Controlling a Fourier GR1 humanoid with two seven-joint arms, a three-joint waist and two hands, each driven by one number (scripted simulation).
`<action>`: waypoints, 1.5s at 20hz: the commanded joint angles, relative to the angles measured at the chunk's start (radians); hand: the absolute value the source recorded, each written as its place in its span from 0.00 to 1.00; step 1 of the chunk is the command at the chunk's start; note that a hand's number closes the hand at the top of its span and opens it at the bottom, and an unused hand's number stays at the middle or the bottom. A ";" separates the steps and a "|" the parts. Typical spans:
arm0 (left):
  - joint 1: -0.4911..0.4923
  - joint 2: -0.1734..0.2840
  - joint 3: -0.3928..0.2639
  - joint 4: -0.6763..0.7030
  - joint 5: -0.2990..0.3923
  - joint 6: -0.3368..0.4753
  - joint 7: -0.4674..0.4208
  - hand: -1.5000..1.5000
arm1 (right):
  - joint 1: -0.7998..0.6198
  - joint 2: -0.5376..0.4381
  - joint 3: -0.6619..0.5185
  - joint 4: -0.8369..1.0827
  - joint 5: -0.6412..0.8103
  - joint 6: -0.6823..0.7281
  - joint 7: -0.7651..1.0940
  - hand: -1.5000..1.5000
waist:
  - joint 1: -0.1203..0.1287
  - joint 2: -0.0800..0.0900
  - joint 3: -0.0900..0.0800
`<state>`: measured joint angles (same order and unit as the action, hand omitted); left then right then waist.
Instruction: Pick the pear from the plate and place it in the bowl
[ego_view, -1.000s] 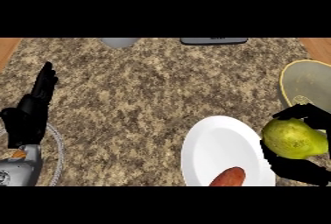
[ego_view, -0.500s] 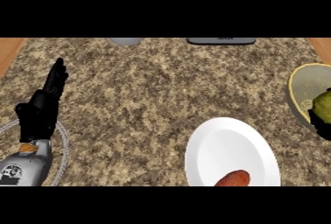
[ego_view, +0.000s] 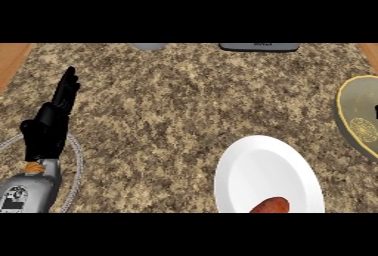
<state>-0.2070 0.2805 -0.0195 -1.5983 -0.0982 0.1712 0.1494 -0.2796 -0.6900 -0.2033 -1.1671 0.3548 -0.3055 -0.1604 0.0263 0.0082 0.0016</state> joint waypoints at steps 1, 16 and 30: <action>-0.039 -0.007 0.002 -0.001 -0.013 0.000 0.044 0.50 | -0.174 -0.003 -0.009 0.301 0.062 -0.039 -0.102 1.00 | 0.002 0.000 0.000; -0.023 -0.040 -0.018 -0.037 -0.046 0.018 0.042 0.50 | -0.389 0.025 -0.175 0.808 -0.137 0.225 -0.493 0.00 | 0.015 0.005 0.003; 0.047 -0.060 -0.001 -0.001 -0.045 -0.004 -0.039 0.50 | -0.302 -0.265 -0.333 0.969 -0.286 0.654 -0.593 0.00 | -0.008 0.002 0.002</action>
<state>-0.2189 0.2516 -0.0003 -1.6087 -0.1278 0.1550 0.1746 -0.6097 -0.8633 -0.5004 -0.2269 0.1057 0.2112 -0.7303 0.0187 0.0094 0.0036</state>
